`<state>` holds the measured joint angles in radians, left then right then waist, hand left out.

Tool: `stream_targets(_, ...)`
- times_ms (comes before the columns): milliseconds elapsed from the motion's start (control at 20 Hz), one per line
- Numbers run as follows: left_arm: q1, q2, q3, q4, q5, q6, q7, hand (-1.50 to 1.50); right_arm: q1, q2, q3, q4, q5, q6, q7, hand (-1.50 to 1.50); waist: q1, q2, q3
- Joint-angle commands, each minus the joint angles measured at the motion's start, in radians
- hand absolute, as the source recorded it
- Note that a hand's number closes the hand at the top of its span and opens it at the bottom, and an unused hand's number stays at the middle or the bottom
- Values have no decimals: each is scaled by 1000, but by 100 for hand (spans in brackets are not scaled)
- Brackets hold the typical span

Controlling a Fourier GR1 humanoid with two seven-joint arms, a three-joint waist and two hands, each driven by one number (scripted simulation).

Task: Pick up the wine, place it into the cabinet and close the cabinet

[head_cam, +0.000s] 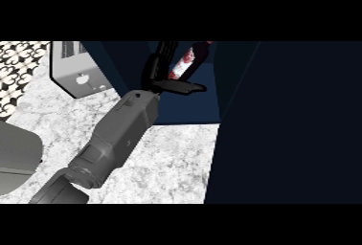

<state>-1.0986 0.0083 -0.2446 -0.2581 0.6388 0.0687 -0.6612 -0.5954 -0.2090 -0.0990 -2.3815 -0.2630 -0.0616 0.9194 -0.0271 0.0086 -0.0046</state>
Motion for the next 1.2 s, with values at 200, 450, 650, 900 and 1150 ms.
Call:
stream_targets(200,117,17,-67,-284,-61,76,93,-150,35,-6,27,-67,41,-44,43,-150,51,-24,5)
stream_targets(450,187,-5,-148,-520,-82,164,226,-150,28,-29,13,-114,7,-56,89,-150,46,-25,5)
stream_targets(650,333,-8,-317,-784,-44,321,268,-150,25,-1,82,-49,51,-50,35,-150,44,-23,4)
stream_targets(900,419,-8,-405,-1003,-63,511,345,-150,6,2,96,-41,64,-64,14,-150,34,-16,4)
stream_targets(1150,568,-7,-461,-1185,-94,570,332,-150,-2,-42,34,-44,23,-47,24,-150,32,-14,5)
